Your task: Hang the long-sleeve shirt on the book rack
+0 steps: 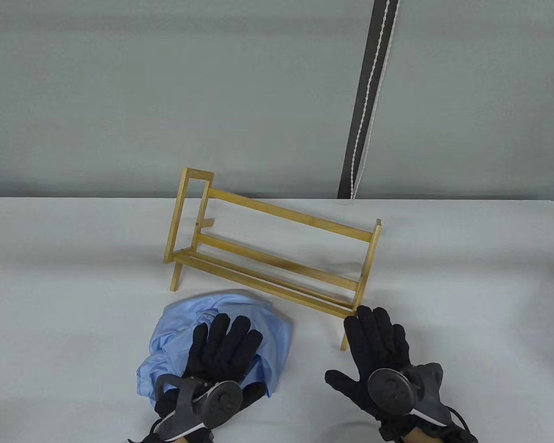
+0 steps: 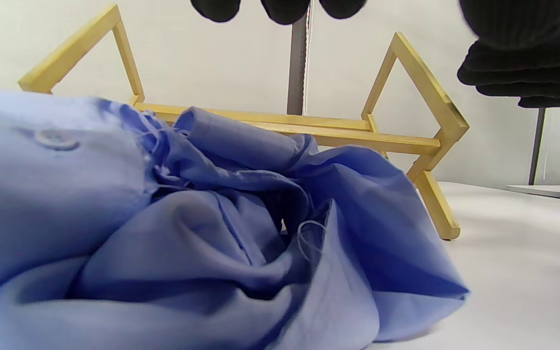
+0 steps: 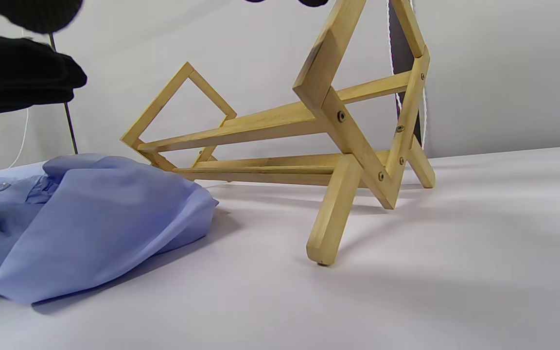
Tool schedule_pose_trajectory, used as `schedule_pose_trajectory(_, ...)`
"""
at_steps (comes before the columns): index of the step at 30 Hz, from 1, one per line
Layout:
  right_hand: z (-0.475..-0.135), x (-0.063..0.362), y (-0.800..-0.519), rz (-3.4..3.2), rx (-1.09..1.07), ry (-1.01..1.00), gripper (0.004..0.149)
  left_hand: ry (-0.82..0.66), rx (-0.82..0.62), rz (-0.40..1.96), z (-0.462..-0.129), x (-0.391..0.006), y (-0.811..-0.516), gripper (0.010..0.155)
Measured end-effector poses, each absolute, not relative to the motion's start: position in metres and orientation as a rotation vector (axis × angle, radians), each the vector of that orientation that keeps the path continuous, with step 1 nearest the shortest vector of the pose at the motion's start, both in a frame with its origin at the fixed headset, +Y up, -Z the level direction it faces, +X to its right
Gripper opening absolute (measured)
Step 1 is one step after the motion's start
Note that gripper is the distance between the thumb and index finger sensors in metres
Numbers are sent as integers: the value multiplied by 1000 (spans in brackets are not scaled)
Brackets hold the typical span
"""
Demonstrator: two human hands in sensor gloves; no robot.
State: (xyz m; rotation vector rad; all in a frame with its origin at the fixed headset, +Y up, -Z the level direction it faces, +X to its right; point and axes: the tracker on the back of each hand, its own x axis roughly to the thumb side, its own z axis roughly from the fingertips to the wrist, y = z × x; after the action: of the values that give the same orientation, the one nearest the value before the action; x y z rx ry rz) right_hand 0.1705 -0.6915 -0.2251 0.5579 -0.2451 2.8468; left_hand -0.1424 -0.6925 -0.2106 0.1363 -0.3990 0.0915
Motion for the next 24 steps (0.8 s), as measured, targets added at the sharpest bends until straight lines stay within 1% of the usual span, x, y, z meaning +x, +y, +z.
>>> schedule_pose_trajectory(11, -225, 177, -688, 2839, 514, -316, 99, -398, 122, 77, -211, -140, -693, 93)
schedule_pose_trajectory(24, -225, 174, -690, 2846, 537, -290, 99, -369, 88, 49, -217, -137, -700, 92)
